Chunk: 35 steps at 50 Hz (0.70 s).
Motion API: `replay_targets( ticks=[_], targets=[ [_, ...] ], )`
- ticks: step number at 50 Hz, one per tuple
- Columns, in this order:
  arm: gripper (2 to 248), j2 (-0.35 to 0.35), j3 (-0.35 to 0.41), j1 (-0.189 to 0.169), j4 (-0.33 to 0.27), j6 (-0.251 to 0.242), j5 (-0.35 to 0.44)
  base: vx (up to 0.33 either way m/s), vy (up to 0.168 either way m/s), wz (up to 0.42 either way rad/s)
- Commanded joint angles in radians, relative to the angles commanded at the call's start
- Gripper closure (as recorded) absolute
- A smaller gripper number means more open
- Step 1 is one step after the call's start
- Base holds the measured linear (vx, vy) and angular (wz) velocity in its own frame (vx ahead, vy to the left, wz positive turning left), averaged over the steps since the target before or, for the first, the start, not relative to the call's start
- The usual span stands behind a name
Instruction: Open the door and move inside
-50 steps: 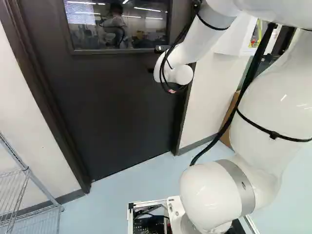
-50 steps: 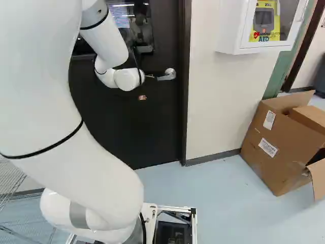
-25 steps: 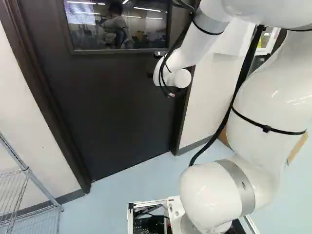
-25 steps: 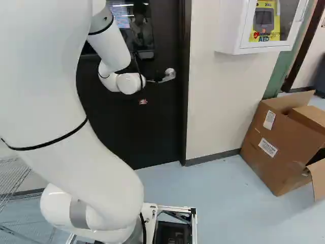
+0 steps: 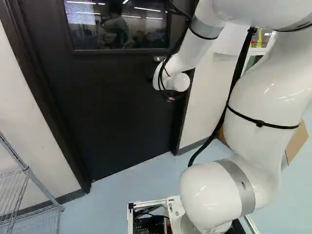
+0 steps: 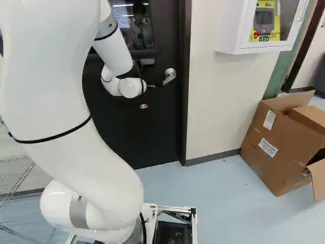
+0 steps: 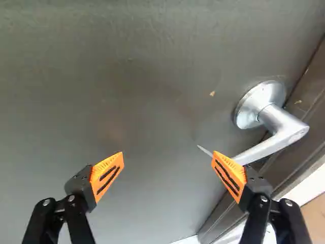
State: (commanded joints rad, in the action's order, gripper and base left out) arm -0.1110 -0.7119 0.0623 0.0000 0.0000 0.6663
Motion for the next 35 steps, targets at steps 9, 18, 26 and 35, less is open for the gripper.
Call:
replay_targets(
  ticks=[9,18,26,35],
  targets=[
    [3,-0.019,0.001,0.000,0.000,0.000,0.000,0.000,0.000,0.000],
    [3,-0.038,0.002,0.000,0.000,0.000,0.000,0.000,0.000,0.000],
    [3,-0.053,0.002,0.000,0.000,0.000,0.000,0.000,0.000,0.000],
    [3,-0.057,0.002,0.000,0.000,0.000,0.000,0.000,0.000,0.000]
  ],
)
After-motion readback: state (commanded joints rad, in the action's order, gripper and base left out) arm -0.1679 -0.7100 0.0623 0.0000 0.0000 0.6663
